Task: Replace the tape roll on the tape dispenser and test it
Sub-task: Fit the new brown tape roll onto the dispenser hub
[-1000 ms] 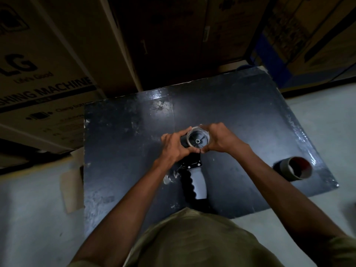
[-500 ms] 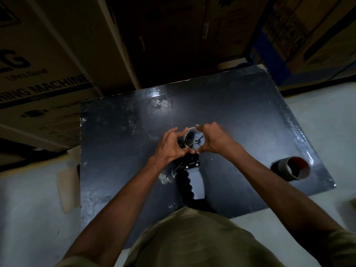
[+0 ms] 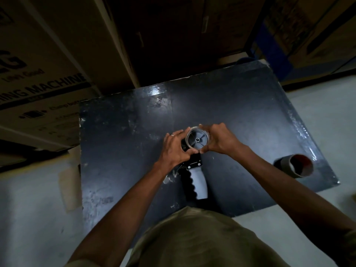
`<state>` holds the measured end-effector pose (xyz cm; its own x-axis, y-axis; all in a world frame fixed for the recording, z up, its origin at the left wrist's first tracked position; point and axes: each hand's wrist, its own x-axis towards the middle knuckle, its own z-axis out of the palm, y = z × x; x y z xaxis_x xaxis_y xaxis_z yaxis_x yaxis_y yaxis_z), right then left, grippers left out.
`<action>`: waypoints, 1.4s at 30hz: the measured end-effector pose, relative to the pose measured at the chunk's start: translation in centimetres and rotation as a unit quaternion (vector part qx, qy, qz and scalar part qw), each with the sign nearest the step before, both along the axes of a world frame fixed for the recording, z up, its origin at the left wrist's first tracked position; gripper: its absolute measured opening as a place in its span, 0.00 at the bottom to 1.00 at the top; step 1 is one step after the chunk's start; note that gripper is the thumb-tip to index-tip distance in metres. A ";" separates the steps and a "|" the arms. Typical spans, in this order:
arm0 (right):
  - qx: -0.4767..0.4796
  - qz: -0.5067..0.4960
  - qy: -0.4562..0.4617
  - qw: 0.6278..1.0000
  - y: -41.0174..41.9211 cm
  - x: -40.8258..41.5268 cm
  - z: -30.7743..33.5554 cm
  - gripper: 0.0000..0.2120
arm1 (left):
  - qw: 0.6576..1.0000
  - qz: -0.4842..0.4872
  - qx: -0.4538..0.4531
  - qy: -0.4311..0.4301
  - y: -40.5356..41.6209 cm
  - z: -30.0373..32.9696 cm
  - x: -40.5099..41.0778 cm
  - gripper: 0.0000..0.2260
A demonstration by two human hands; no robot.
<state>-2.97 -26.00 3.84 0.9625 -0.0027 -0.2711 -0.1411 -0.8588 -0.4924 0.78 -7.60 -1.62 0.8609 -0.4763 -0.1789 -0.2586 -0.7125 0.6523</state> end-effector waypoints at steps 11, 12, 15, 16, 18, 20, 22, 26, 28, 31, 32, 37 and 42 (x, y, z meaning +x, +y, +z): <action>0.015 -0.024 0.016 0.999 0.1 0.1 -1.3 0.43 | 0.999 -0.030 0.029 -0.030 -0.1 -0.4 1.0 0.42; 0.020 -0.024 0.015 0.999 0.1 0.1 -1.4 0.43 | 0.998 -0.031 0.034 -0.032 -0.1 -0.5 1.0 0.42; 0.030 -0.025 0.011 0.999 0.0 0.1 -1.8 0.44 | 0.998 -0.033 0.038 -0.034 -0.1 -0.9 1.1 0.43; 0.030 -0.027 0.012 0.999 -0.1 0.1 -2.0 0.44 | 0.998 -0.033 0.039 -0.036 0.0 -1.0 1.1 0.43; 0.035 -0.031 0.009 0.999 -0.2 0.1 -2.2 0.43 | 0.997 -0.035 0.041 -0.046 -0.1 -1.1 1.2 0.42; 0.037 -0.033 0.007 0.999 -0.3 0.1 -2.4 0.42 | 0.997 -0.036 0.039 -0.049 -0.1 -1.0 1.2 0.41; 0.037 -0.038 0.009 0.999 -0.4 0.1 -2.7 0.42 | 0.998 -0.034 0.031 -0.048 -0.2 -0.8 1.2 0.41; 0.052 -0.045 0.007 0.998 -0.6 0.0 -3.3 0.43 | 0.997 -0.039 0.047 -0.052 -0.2 -0.6 1.2 0.41; 0.061 -0.048 0.004 0.997 -0.6 -0.1 -3.5 0.44 | 0.996 -0.042 0.060 -0.053 -0.2 -0.8 1.3 0.41; 0.077 -0.057 0.003 0.995 -0.8 -0.2 -3.9 0.44 | 0.995 -0.043 0.072 -0.056 -0.3 -1.1 1.3 0.42; 0.079 -0.058 0.000 0.995 -0.9 -0.3 -4.0 0.44 | 0.994 -0.044 0.080 -0.059 -0.3 -1.2 1.3 0.42; 0.111 -0.072 -0.009 0.991 -1.2 -0.9 -4.5 0.44 | 0.992 -0.048 0.096 -0.073 -0.4 -1.3 0.9 0.41; 0.117 -0.076 -0.011 0.990 -1.3 -0.9 -5.0 0.45 | 0.991 -0.046 0.104 -0.069 -0.5 -1.1 0.8 0.41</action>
